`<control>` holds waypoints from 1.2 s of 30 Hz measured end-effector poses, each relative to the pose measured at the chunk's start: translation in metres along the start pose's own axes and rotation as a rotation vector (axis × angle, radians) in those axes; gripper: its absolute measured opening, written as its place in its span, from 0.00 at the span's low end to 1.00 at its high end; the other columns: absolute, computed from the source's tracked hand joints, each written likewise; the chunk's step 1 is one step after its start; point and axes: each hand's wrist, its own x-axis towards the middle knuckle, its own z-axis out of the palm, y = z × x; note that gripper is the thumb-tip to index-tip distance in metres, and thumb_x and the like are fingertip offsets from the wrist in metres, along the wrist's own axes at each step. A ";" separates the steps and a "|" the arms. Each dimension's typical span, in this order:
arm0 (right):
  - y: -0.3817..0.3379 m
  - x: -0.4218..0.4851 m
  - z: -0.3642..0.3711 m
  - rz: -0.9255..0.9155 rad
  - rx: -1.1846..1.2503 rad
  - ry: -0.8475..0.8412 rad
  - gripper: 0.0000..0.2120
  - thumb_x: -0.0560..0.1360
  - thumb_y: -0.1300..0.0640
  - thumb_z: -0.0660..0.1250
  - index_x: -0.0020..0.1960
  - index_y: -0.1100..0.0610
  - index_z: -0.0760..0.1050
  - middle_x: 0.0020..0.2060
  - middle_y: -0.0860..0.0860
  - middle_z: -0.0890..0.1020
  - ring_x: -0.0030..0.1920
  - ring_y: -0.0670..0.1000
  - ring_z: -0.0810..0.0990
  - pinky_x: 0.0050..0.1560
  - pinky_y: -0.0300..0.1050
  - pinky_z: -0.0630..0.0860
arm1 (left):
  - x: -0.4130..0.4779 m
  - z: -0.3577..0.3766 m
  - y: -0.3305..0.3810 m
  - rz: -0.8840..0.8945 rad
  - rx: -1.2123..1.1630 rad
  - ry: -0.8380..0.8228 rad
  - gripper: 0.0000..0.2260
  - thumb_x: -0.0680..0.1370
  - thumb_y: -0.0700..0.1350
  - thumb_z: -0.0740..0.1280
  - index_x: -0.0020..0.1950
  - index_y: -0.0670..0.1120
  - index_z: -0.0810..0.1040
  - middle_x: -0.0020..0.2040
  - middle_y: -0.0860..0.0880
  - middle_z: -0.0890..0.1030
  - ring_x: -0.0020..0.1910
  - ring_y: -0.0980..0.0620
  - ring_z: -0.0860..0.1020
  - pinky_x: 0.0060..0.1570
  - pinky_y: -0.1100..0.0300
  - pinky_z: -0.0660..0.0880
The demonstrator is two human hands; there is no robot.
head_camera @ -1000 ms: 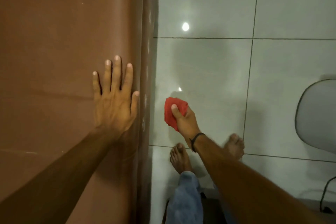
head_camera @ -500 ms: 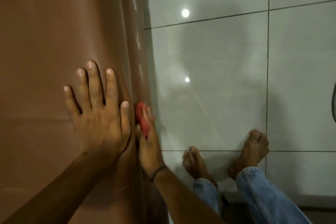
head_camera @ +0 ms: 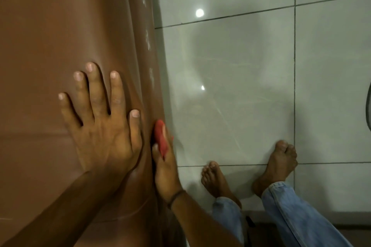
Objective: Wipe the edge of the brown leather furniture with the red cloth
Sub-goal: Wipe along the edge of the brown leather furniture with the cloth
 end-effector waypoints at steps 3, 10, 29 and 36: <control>0.039 -0.035 -0.012 0.230 0.098 0.082 0.32 0.73 0.26 0.64 0.76 0.28 0.64 0.83 0.42 0.64 0.85 0.48 0.60 0.85 0.59 0.56 | 0.000 0.000 -0.001 -0.004 0.006 -0.002 0.31 0.87 0.53 0.51 0.88 0.45 0.46 0.87 0.36 0.46 0.86 0.35 0.45 0.82 0.30 0.45; -0.037 0.074 0.005 0.083 -0.116 0.103 0.41 0.75 0.33 0.58 0.84 0.49 0.59 0.85 0.50 0.60 0.86 0.53 0.54 0.86 0.62 0.50 | -0.001 0.001 0.001 0.009 -0.008 0.014 0.32 0.87 0.53 0.52 0.88 0.45 0.46 0.87 0.36 0.47 0.86 0.34 0.46 0.82 0.31 0.45; -0.066 0.065 -0.017 -0.449 -0.440 -0.113 0.27 0.86 0.64 0.56 0.84 0.58 0.58 0.86 0.57 0.56 0.85 0.40 0.44 0.85 0.64 0.52 | -0.002 -0.001 0.002 0.016 -0.021 0.040 0.31 0.87 0.54 0.50 0.88 0.45 0.47 0.87 0.35 0.48 0.86 0.34 0.47 0.82 0.31 0.46; -0.027 0.019 -0.035 -0.443 -0.514 -0.189 0.28 0.85 0.61 0.55 0.85 0.60 0.58 0.86 0.56 0.57 0.87 0.52 0.48 0.86 0.62 0.51 | -0.001 -0.003 0.002 0.013 -0.028 0.026 0.31 0.87 0.54 0.51 0.88 0.45 0.47 0.87 0.36 0.48 0.86 0.35 0.47 0.82 0.30 0.46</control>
